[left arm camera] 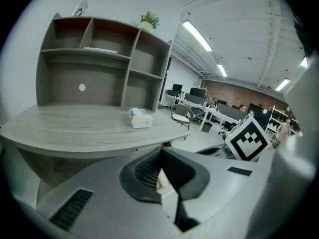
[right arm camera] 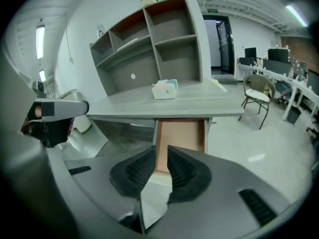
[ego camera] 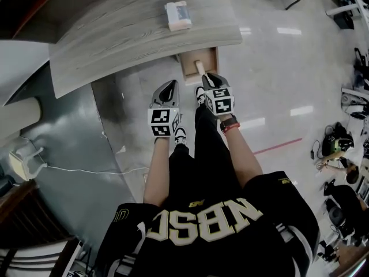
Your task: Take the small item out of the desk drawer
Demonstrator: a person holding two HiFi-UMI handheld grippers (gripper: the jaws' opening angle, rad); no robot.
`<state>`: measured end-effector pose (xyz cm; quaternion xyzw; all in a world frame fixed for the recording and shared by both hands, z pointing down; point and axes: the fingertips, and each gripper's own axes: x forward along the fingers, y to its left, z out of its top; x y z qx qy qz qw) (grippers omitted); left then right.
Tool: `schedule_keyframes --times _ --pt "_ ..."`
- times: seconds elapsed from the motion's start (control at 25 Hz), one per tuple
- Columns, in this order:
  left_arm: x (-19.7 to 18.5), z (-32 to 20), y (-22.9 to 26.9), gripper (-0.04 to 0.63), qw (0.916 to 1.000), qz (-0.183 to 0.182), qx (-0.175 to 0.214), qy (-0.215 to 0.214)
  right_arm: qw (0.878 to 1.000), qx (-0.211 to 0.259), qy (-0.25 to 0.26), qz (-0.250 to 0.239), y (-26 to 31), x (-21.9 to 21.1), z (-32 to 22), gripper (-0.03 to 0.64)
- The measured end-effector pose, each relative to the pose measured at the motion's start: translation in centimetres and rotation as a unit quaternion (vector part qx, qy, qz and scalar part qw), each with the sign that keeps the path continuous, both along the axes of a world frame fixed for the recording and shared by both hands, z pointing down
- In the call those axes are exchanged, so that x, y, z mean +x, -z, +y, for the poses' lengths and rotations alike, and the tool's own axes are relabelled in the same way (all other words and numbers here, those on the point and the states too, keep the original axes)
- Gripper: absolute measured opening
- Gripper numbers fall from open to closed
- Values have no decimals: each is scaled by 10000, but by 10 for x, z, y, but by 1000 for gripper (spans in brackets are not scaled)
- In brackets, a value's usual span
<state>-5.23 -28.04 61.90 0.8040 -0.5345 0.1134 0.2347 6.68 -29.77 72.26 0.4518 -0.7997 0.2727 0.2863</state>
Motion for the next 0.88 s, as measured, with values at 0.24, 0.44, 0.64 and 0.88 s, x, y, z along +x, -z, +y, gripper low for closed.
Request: schedule_keyframes --times 0.24,0.44,0.64,0.88 --pt "3 -14 -23 14 9998 -74 -166 -80 9994 -307 109 121 -41 -4 -11 100" --pt "-1 -17 -44 14 9992 -69 -393 -3 9979 -573 196 233 -79 -8 -17 140" --pt "-4 -18 -66 14 9981 -109 -599 0 9962 -803 229 261 -110 -9 -23 184" --pt "-9 -26 -85 14 9971 -60 -757 98 9939 -1023 132 397 -144 -4 -33 212"
